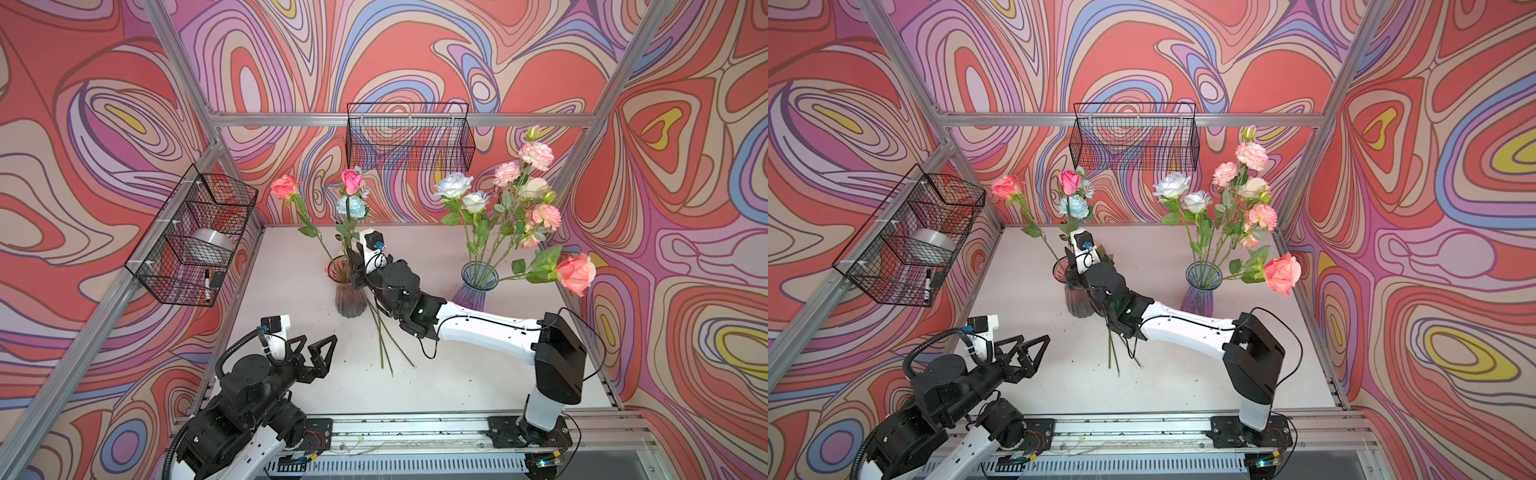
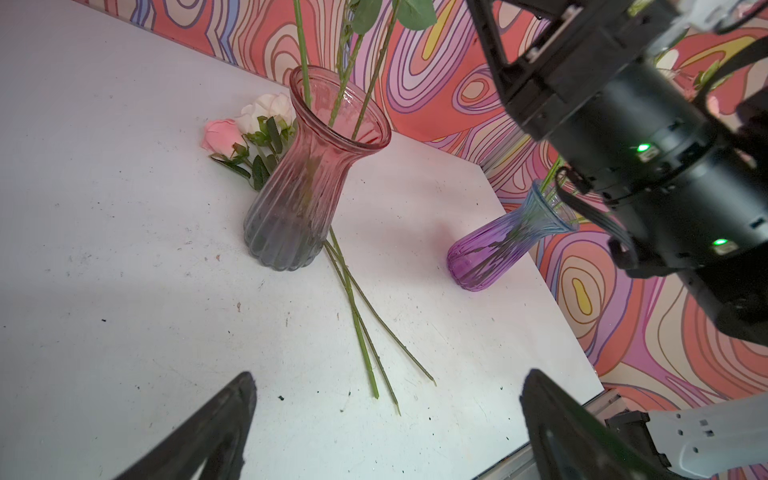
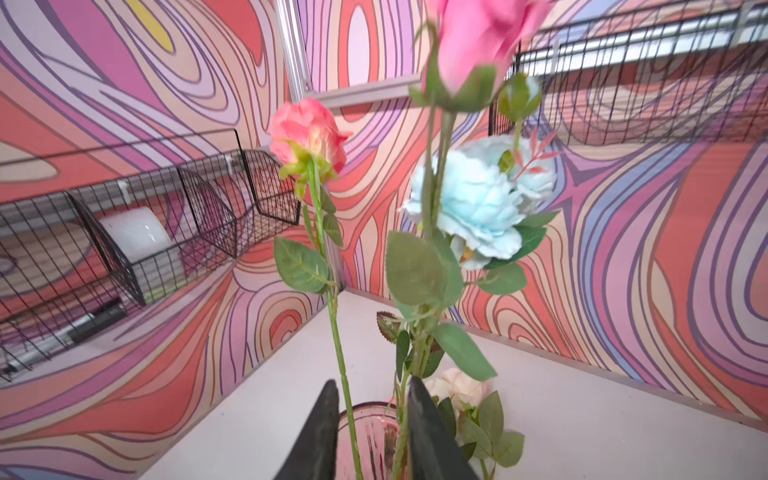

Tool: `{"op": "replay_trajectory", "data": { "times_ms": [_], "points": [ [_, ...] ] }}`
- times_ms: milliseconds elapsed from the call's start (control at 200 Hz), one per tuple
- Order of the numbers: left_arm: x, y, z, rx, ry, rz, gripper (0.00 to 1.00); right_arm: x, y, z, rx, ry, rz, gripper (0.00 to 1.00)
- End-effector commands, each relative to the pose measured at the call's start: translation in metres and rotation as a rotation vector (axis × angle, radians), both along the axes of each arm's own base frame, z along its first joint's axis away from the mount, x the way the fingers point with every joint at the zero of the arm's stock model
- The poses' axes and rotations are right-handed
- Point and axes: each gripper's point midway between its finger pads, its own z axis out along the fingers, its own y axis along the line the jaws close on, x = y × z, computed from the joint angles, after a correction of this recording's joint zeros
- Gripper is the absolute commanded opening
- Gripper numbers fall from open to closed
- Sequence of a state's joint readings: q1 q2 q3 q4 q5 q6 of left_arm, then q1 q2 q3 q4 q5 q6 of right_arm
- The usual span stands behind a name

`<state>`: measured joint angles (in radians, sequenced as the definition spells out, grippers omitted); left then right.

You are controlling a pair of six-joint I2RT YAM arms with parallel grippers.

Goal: Arrange the flowers into the vase
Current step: 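Open the right gripper and draw it back from the pink vase, then lower the open right gripper onto the remaining rose stems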

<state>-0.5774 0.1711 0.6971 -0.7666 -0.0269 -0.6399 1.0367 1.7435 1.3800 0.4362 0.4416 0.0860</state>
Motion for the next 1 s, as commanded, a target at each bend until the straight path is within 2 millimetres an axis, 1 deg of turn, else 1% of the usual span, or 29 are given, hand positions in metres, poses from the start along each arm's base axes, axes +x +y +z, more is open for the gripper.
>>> {"op": "replay_trajectory", "data": {
  "times_ms": [0,65,105,160,210,265,371,486,551,606,621,631,641,651,711,766,826,921,991],
  "points": [
    [0.002,-0.001,-0.006,0.005,0.02,0.003,1.0,-0.011,-0.021,0.001,0.004,0.041,-0.021,0.29],
    [0.002,-0.001,-0.006,0.006,0.02,0.004,1.0,-0.016,-0.033,0.0,0.012,0.058,-0.028,0.29],
    [0.002,-0.001,-0.006,0.004,0.019,0.005,1.0,-0.018,-0.04,-0.004,0.01,0.071,-0.045,0.29],
    [0.002,0.0,-0.006,0.004,0.02,0.008,1.0,-0.019,-0.05,-0.013,-0.006,0.097,-0.076,0.28],
    [0.001,0.0,-0.005,0.001,0.018,0.008,1.0,-0.016,-0.06,-0.028,-0.044,0.122,-0.114,0.27],
    [0.001,0.0,-0.006,0.001,0.017,0.01,1.0,-0.008,-0.069,-0.05,-0.082,0.19,-0.146,0.25],
    [0.002,0.003,-0.006,-0.002,0.017,0.028,1.0,0.009,-0.085,-0.097,-0.102,0.377,-0.13,0.23],
    [0.003,0.01,-0.008,-0.001,0.02,0.067,1.0,0.025,-0.093,-0.144,-0.12,0.556,-0.081,0.23],
    [0.003,0.014,-0.008,-0.003,0.016,0.085,1.0,0.033,-0.092,-0.168,-0.151,0.635,-0.067,0.23],
    [0.002,0.015,-0.007,-0.006,0.009,0.088,1.0,0.037,-0.086,-0.187,-0.178,0.696,-0.036,0.25],
    [0.002,0.015,-0.006,-0.007,0.007,0.088,1.0,0.038,-0.084,-0.191,-0.186,0.707,-0.031,0.26],
    [0.002,0.015,-0.006,-0.008,0.005,0.088,1.0,0.039,-0.084,-0.189,-0.186,0.709,-0.028,0.26],
    [0.002,0.015,-0.006,-0.007,0.006,0.088,1.0,0.04,-0.082,-0.2,-0.205,0.729,-0.03,0.26],
    [0.002,0.015,-0.006,-0.008,0.006,0.089,1.0,0.042,-0.081,-0.206,-0.217,0.741,-0.032,0.26],
    [0.002,0.016,-0.006,-0.01,0.003,0.093,1.0,0.046,-0.073,-0.227,-0.27,0.787,-0.021,0.26],
    [0.001,0.016,-0.005,-0.012,0.0,0.092,1.0,0.046,-0.065,-0.243,-0.302,0.823,0.0,0.26],
    [0.001,0.017,-0.006,-0.012,0.0,0.094,1.0,0.042,-0.057,-0.259,-0.327,0.854,0.044,0.27],
    [0.001,0.017,-0.006,-0.013,-0.001,0.094,1.0,0.04,-0.056,-0.284,-0.373,0.9,0.048,0.27],
    [0.001,0.016,-0.006,-0.015,0.002,0.089,1.0,0.037,-0.056,-0.297,-0.405,0.926,0.061,0.27]
  ]
}}
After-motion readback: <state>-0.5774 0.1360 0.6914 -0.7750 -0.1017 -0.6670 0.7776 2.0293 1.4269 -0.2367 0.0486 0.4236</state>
